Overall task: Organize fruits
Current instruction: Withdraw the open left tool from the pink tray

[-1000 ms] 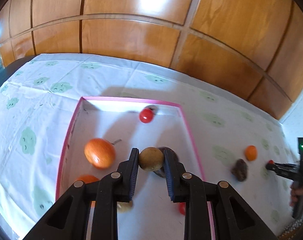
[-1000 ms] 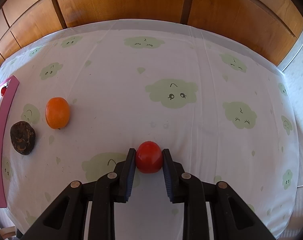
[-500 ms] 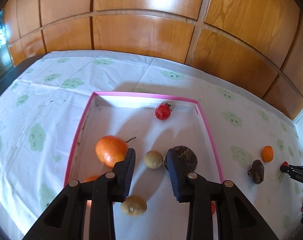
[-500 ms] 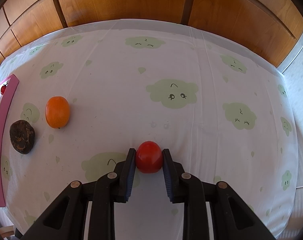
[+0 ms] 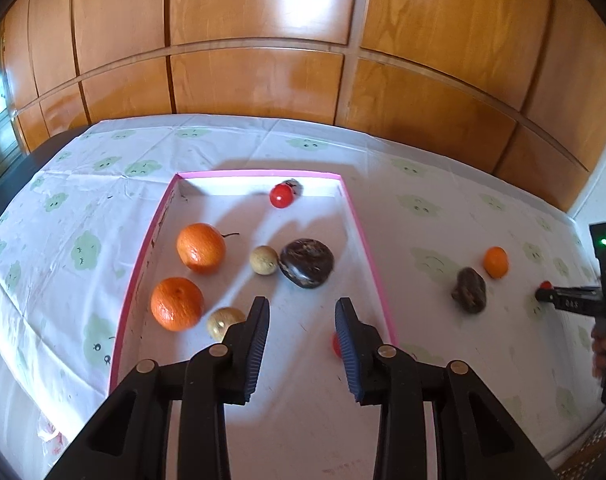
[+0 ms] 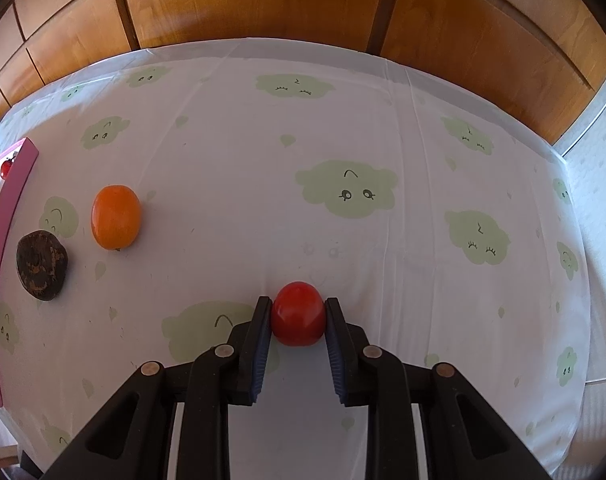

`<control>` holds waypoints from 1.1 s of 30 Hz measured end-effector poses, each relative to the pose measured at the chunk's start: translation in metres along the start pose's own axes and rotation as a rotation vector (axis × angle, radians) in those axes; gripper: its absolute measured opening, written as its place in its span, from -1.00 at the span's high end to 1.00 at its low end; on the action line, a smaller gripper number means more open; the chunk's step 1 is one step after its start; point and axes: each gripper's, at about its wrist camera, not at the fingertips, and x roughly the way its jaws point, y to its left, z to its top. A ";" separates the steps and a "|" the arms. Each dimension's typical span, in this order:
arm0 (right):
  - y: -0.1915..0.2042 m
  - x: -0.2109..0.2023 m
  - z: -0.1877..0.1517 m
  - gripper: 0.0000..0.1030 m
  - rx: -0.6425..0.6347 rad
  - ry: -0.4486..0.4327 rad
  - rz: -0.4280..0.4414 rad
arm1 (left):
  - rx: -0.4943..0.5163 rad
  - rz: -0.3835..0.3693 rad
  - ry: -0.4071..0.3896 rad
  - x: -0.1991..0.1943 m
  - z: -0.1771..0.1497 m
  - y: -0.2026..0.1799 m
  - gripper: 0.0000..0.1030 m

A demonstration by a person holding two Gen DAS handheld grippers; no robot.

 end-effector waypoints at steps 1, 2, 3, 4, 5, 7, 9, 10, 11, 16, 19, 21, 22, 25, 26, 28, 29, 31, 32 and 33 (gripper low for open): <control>0.000 0.000 0.000 0.50 -0.002 -0.001 -0.002 | 0.004 -0.001 -0.002 -0.002 -0.002 -0.002 0.31; 0.001 0.000 0.000 0.50 -0.004 -0.001 -0.004 | 0.007 -0.004 -0.002 -0.003 -0.003 -0.003 0.31; 0.001 -0.001 0.000 0.50 -0.006 -0.002 -0.005 | 0.010 -0.008 0.000 -0.004 -0.005 -0.005 0.31; 0.002 -0.001 -0.001 0.50 -0.007 -0.002 -0.007 | 0.013 -0.011 0.003 -0.005 -0.006 -0.006 0.30; 0.002 -0.001 -0.001 0.50 -0.010 -0.003 -0.009 | 0.015 -0.012 0.004 -0.006 -0.007 -0.007 0.30; 0.003 -0.002 -0.001 0.50 -0.012 -0.005 -0.011 | 0.020 -0.017 0.006 -0.008 -0.010 -0.009 0.29; 0.003 -0.003 -0.002 0.50 -0.015 -0.006 -0.013 | 0.024 -0.022 0.009 -0.009 -0.011 -0.011 0.28; 0.003 -0.003 -0.002 0.50 -0.016 -0.006 -0.014 | 0.026 -0.025 0.011 -0.008 -0.012 -0.012 0.27; 0.004 -0.003 -0.002 0.50 -0.016 -0.007 -0.015 | 0.026 -0.027 0.014 -0.008 -0.012 -0.013 0.27; 0.004 -0.003 -0.002 0.50 -0.022 -0.008 -0.019 | 0.033 -0.036 0.023 -0.008 -0.015 -0.017 0.26; 0.004 -0.004 -0.002 0.50 -0.025 -0.009 -0.023 | 0.037 -0.038 0.029 -0.007 -0.017 -0.018 0.26; 0.004 -0.004 -0.002 0.50 -0.028 -0.010 -0.025 | 0.040 -0.036 0.028 -0.008 -0.018 -0.019 0.26; 0.004 -0.004 -0.002 0.50 -0.030 -0.011 -0.026 | 0.043 -0.033 0.025 -0.008 -0.018 -0.020 0.26; 0.005 -0.004 -0.002 0.50 -0.034 -0.012 -0.031 | 0.055 -0.022 0.007 -0.012 -0.018 -0.022 0.19; 0.005 -0.004 -0.002 0.50 -0.034 -0.012 -0.031 | 0.057 -0.019 0.002 -0.013 -0.018 -0.023 0.19; 0.005 -0.004 -0.003 0.50 -0.037 -0.014 -0.034 | 0.062 -0.014 -0.008 -0.016 -0.017 -0.023 0.18; 0.006 -0.004 -0.003 0.50 -0.039 -0.014 -0.035 | 0.064 -0.011 -0.013 -0.017 -0.017 -0.023 0.18; 0.007 -0.005 -0.003 0.50 -0.043 -0.015 -0.038 | 0.068 -0.004 -0.026 -0.020 -0.016 -0.024 0.18; 0.008 -0.005 -0.003 0.50 -0.045 -0.016 -0.039 | 0.070 0.000 -0.032 -0.022 -0.016 -0.024 0.17; 0.008 -0.005 -0.003 0.50 -0.046 -0.016 -0.040 | 0.071 0.003 -0.038 -0.024 -0.015 -0.024 0.14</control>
